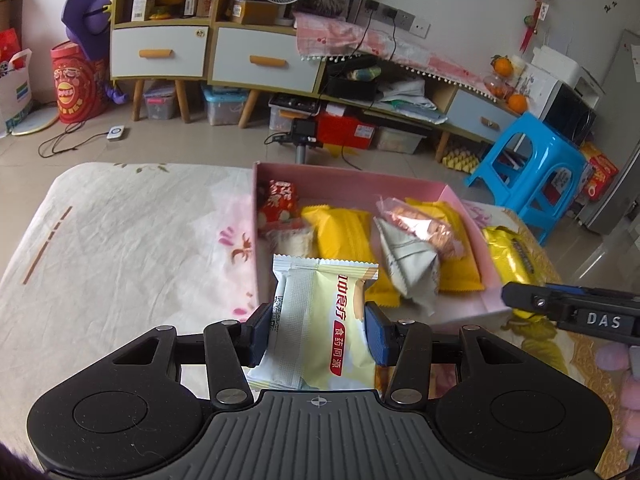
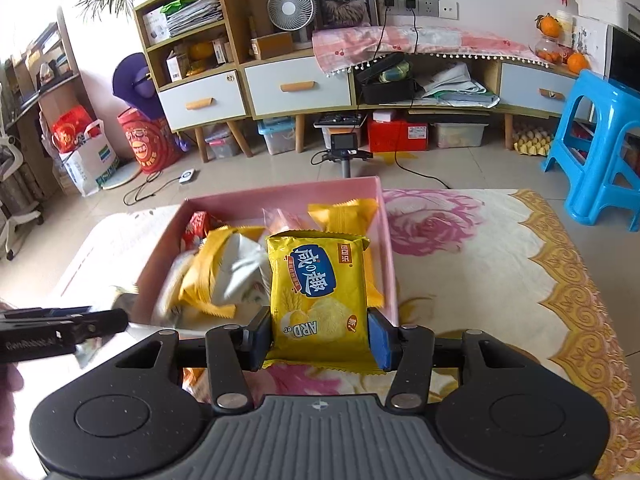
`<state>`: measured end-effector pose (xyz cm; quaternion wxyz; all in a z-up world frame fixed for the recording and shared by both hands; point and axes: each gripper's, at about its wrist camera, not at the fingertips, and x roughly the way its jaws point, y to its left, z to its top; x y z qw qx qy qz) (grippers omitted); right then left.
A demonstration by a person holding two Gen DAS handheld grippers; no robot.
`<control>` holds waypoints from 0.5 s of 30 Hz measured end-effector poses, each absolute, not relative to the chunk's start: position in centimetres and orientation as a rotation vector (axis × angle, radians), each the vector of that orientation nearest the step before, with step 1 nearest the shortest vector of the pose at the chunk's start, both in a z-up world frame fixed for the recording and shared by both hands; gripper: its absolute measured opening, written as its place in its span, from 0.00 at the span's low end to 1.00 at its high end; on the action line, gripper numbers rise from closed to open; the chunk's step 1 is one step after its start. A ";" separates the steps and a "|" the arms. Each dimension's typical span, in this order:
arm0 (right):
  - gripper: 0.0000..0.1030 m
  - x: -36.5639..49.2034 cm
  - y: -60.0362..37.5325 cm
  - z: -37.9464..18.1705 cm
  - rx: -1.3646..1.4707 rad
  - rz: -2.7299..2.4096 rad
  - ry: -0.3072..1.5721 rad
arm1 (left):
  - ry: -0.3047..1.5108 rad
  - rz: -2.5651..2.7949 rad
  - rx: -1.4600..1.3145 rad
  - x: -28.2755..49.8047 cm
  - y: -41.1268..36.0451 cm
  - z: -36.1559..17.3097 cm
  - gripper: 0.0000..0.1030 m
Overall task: Organize snacks
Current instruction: 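Carry both packets into the pink box and open both grippers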
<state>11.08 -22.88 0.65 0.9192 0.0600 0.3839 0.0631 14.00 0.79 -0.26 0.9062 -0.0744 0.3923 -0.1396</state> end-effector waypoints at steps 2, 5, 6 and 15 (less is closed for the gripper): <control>0.39 11.7 -22.7 0.4 0.140 0.132 0.795 | 0.800 -0.291 -0.149 14.7 0.1 -0.5 0.45; 0.39 12.5 -22.6 -0.2 0.157 0.132 0.801 | 0.789 -0.280 -0.148 15.7 -0.6 -1.0 0.45; 0.39 12.8 -22.6 -0.4 0.163 0.132 0.802 | 0.794 -0.280 -0.156 15.9 -0.7 -1.3 0.45; 0.39 15.0 -24.0 -2.6 0.227 0.106 0.825 | 0.811 -0.272 -0.116 17.8 -2.2 -3.0 0.44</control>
